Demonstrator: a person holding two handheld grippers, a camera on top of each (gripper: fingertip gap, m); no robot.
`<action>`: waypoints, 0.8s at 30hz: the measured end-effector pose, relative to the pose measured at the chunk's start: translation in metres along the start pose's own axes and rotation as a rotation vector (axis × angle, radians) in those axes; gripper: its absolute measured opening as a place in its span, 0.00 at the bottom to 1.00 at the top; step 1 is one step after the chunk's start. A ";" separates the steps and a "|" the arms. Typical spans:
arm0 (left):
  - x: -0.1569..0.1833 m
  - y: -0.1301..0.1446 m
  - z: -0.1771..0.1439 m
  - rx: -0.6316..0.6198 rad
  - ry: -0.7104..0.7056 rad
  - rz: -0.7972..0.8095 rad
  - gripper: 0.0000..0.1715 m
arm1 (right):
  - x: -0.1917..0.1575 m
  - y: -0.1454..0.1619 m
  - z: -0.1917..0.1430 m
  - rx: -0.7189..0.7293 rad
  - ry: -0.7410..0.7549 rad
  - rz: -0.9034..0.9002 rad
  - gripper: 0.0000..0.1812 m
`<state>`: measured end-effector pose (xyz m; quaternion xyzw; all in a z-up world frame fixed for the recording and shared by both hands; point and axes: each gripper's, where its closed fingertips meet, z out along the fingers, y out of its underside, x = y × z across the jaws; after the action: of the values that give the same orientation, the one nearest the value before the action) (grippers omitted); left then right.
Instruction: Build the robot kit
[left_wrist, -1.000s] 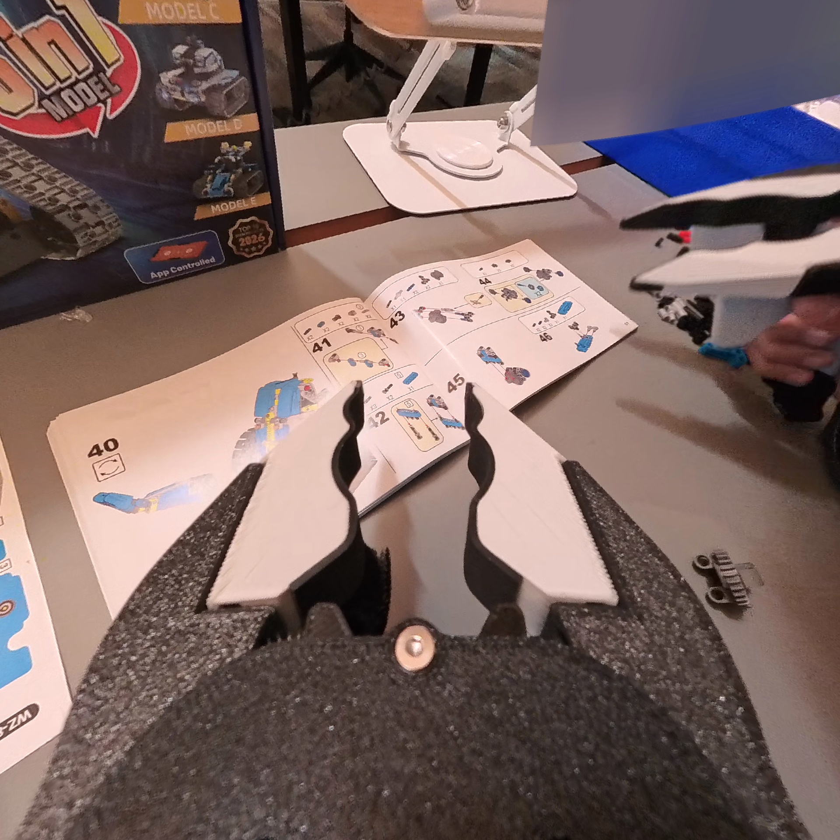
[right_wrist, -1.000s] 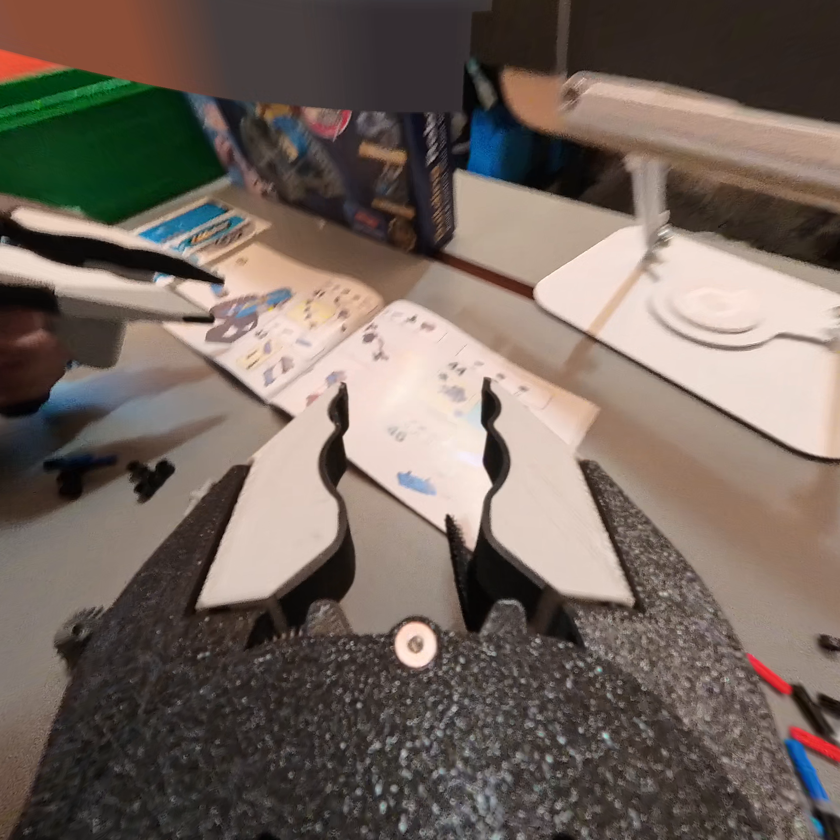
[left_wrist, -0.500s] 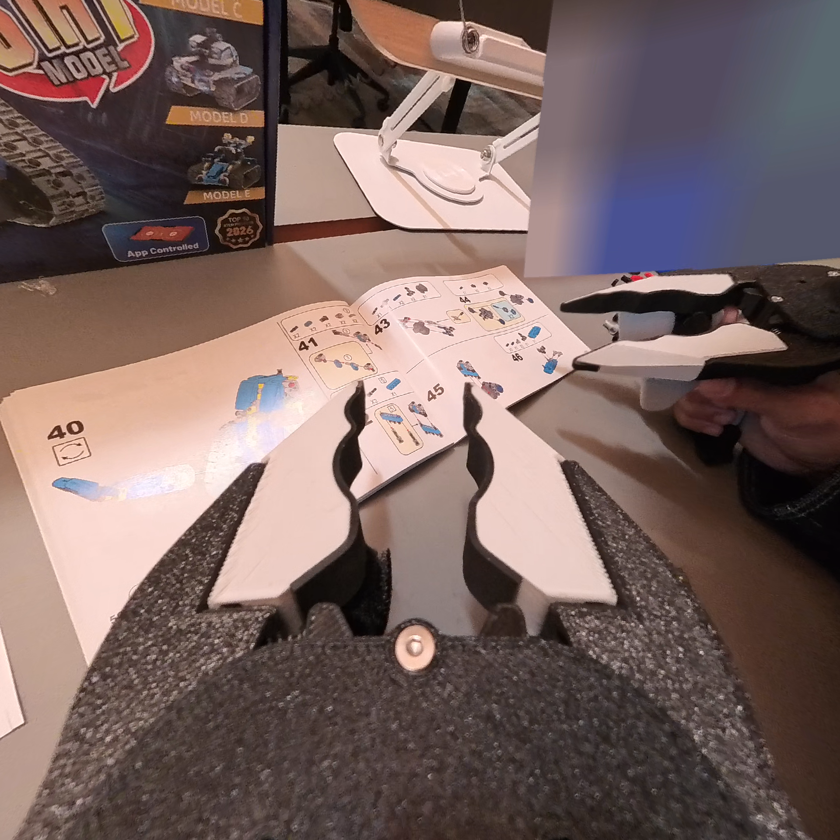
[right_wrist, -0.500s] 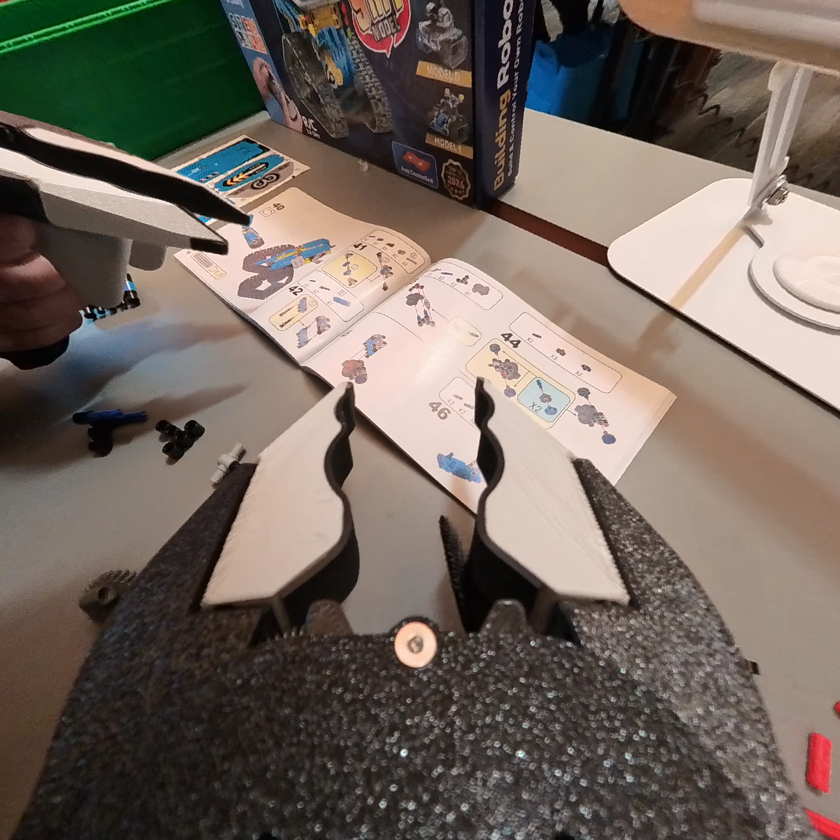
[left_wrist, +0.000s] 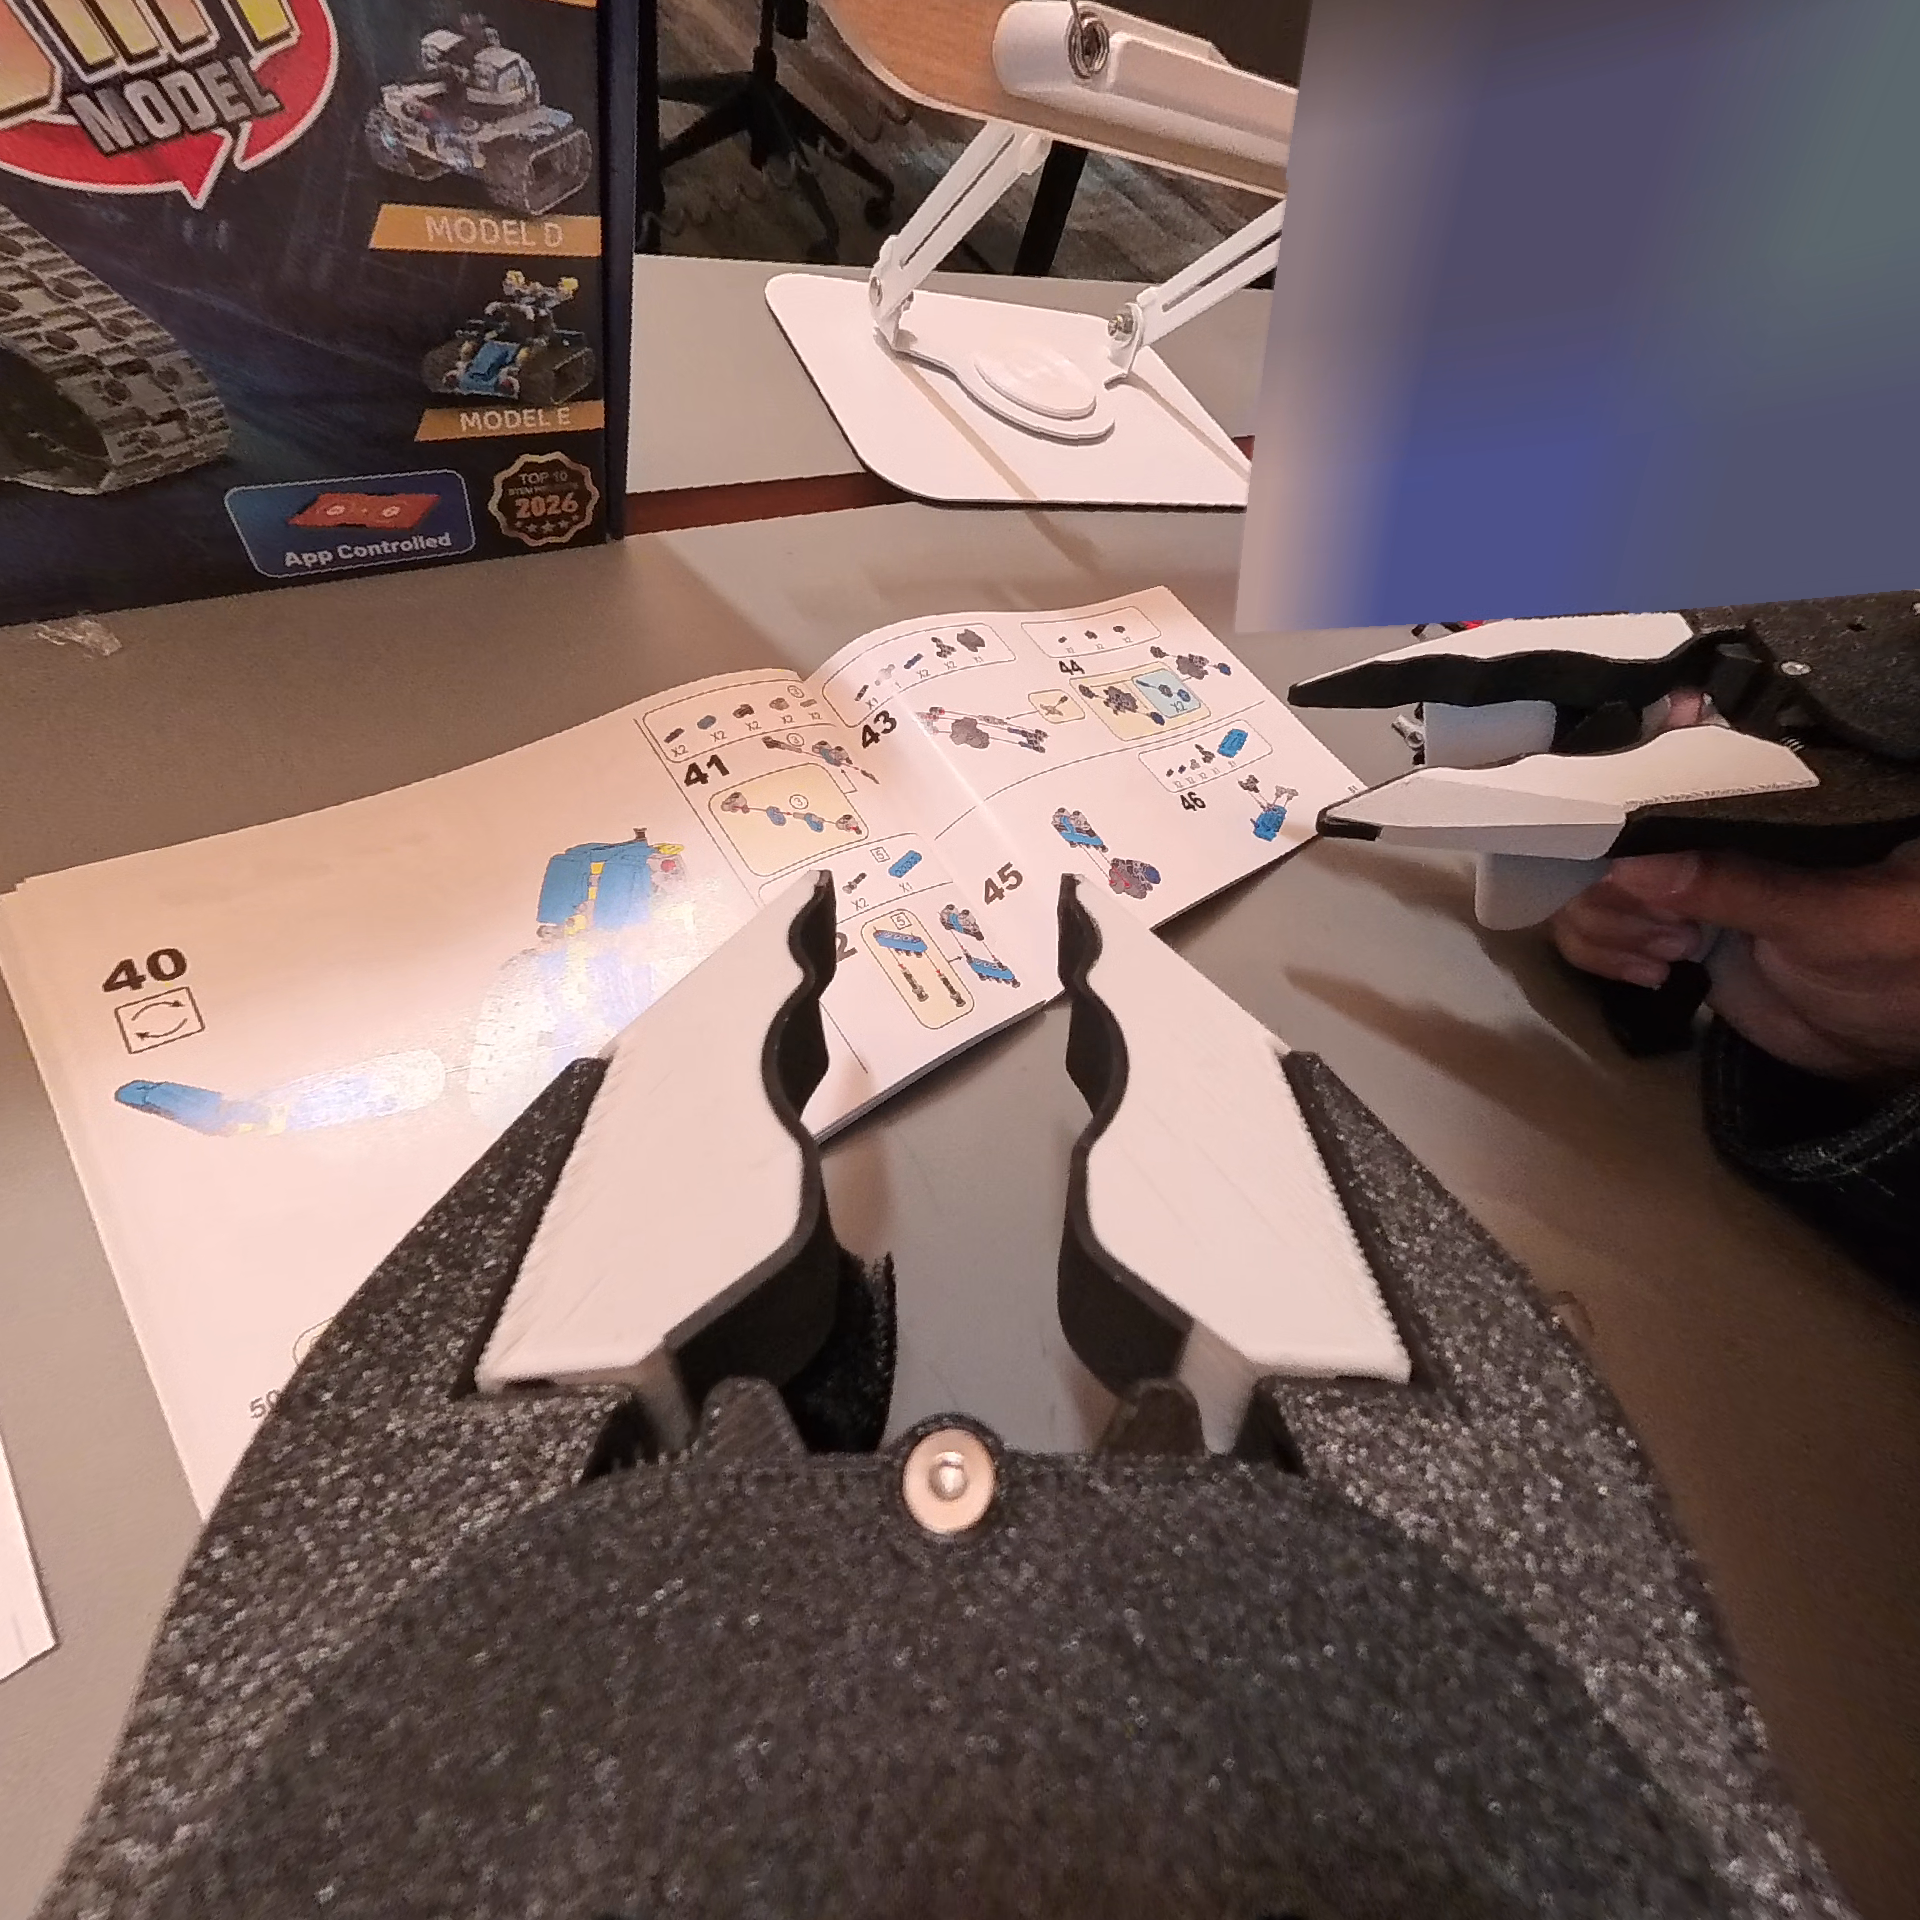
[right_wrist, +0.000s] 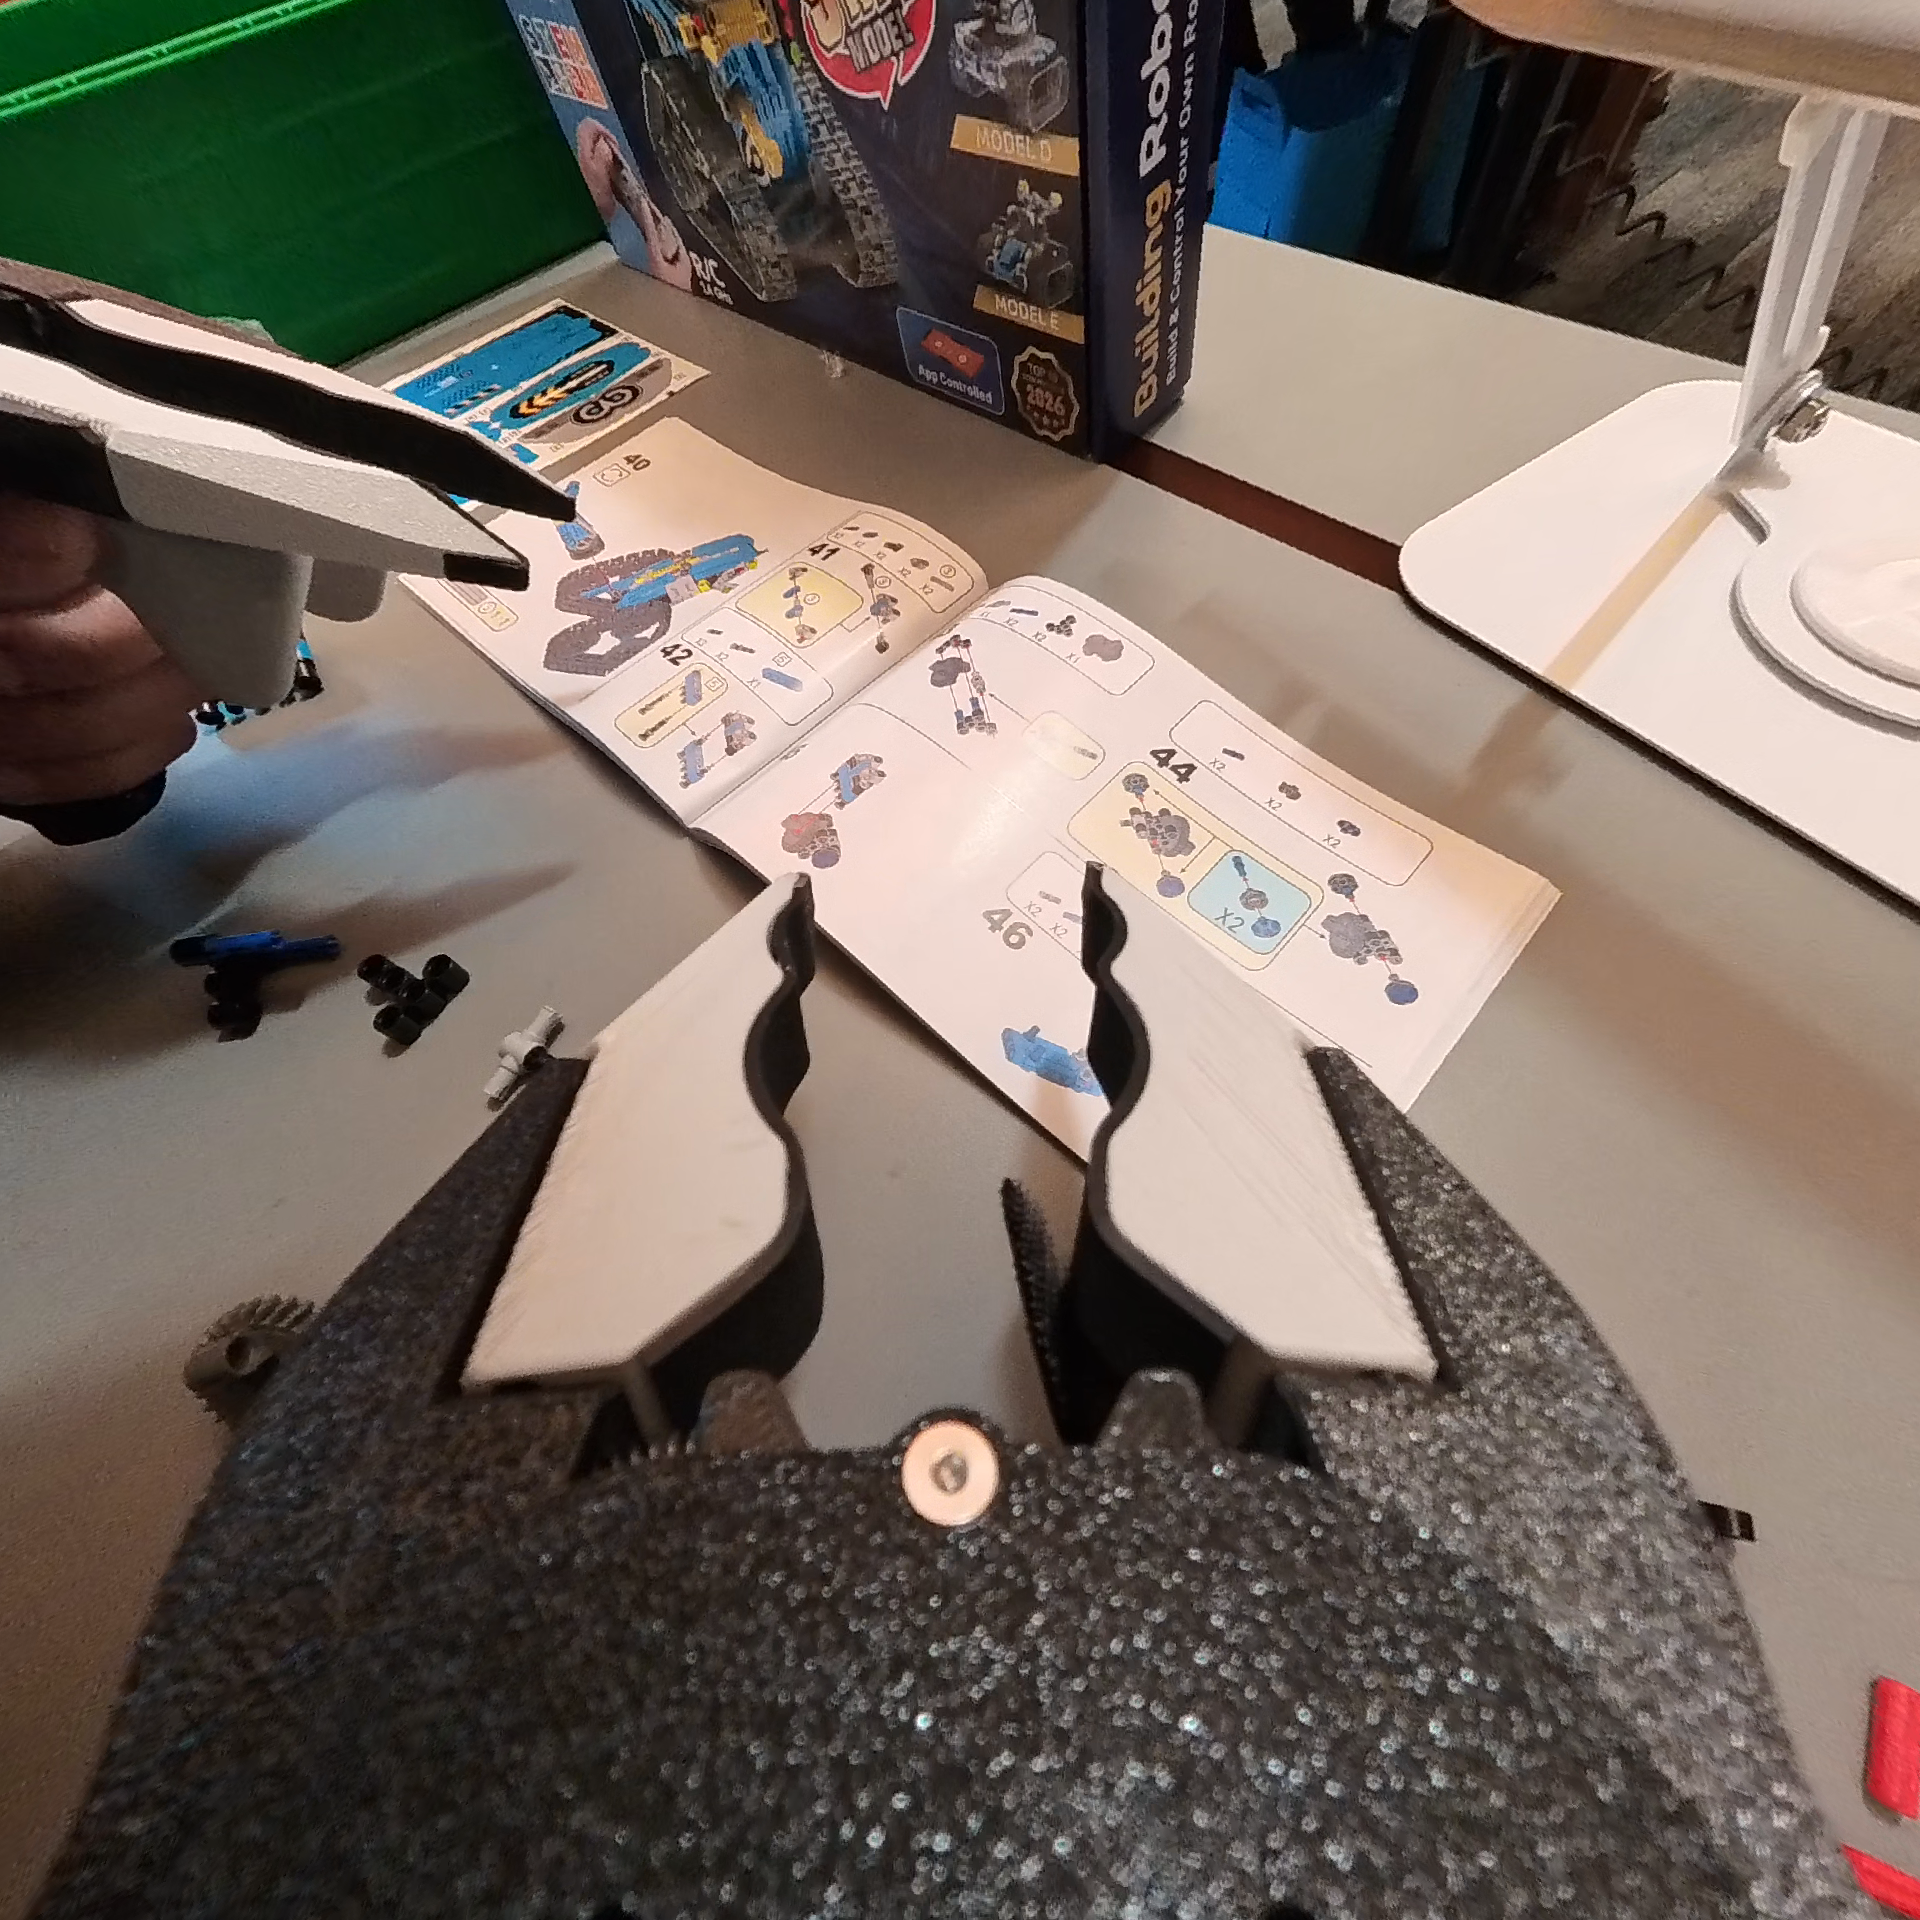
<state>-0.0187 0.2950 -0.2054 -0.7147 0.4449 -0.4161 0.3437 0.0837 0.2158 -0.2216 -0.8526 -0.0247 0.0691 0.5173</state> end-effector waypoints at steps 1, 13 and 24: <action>0.000 0.000 0.000 -0.001 0.000 0.000 0.25 | 0.000 0.000 0.000 0.000 -0.001 0.002 0.29; -0.001 0.002 0.001 -0.006 0.001 -0.009 0.25 | 0.001 0.003 0.001 -0.009 -0.003 0.009 0.29; -0.002 0.001 0.000 -0.001 0.003 -0.020 0.25 | 0.002 0.003 0.001 -0.010 -0.001 0.012 0.28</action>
<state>-0.0194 0.2966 -0.2071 -0.7188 0.4384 -0.4204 0.3384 0.0850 0.2158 -0.2254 -0.8554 -0.0202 0.0728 0.5124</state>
